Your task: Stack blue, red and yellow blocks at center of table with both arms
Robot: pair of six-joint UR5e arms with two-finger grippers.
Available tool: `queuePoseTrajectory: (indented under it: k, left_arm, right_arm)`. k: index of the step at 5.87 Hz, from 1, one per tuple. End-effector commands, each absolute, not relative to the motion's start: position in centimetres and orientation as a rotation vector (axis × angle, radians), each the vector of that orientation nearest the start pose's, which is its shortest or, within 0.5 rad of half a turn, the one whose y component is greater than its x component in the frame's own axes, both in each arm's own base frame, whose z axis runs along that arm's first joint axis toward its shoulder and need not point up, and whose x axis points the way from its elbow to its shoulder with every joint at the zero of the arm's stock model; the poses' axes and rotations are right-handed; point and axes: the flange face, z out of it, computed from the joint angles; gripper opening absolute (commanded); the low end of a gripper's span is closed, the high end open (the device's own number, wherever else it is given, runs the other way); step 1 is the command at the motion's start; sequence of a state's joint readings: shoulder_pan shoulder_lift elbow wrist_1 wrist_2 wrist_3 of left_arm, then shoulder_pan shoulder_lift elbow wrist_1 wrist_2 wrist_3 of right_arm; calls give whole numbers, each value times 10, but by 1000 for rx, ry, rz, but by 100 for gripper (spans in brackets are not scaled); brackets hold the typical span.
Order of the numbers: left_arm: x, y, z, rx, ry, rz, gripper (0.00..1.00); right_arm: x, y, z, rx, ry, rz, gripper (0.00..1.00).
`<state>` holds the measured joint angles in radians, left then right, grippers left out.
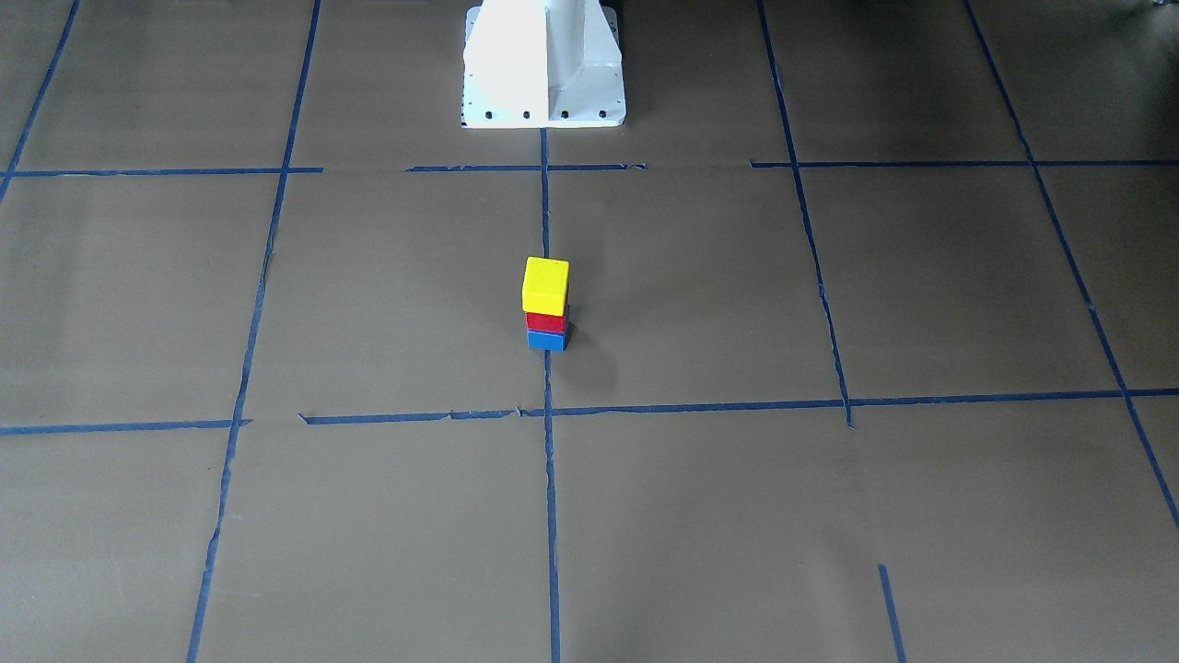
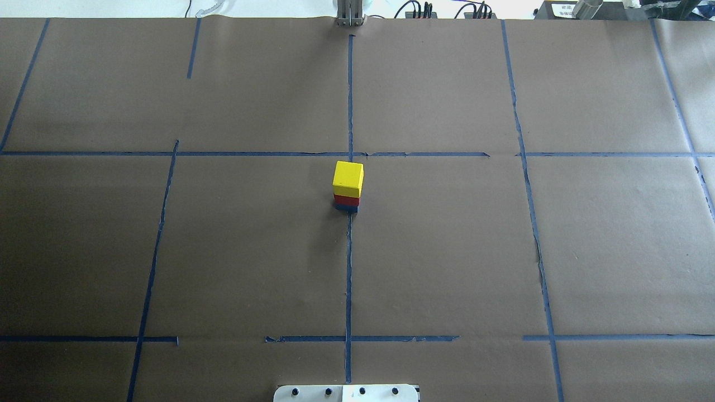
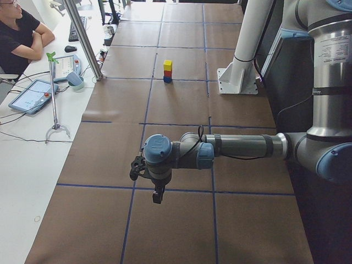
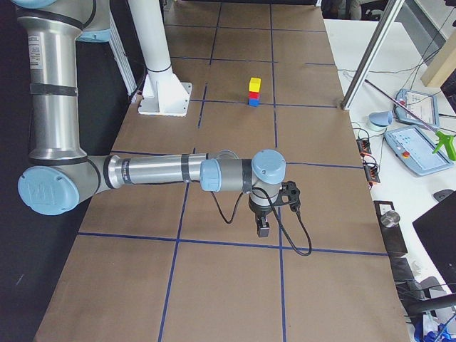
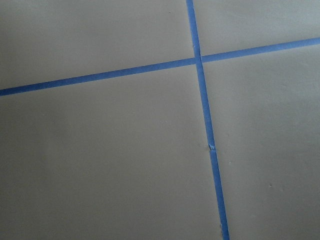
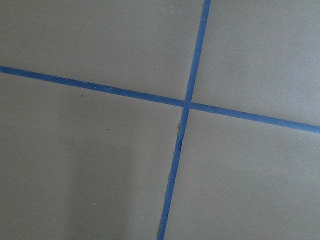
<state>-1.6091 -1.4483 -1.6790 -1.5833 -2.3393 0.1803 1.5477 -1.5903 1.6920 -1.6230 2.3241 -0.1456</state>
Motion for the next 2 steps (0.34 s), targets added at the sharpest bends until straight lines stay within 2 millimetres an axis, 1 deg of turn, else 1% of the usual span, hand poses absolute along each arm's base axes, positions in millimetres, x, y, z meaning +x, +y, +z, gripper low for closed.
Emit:
queuePoseTrajectory:
  k: [1,2]
  left_arm:
    - [-80,-418,663,75,765,132,100]
    - [-80,-419,659,77,765,131,100]
  right_arm:
    - [55,-485,618,95,-743,-191,100]
    - [55,-485,619,95,-743,-191,100]
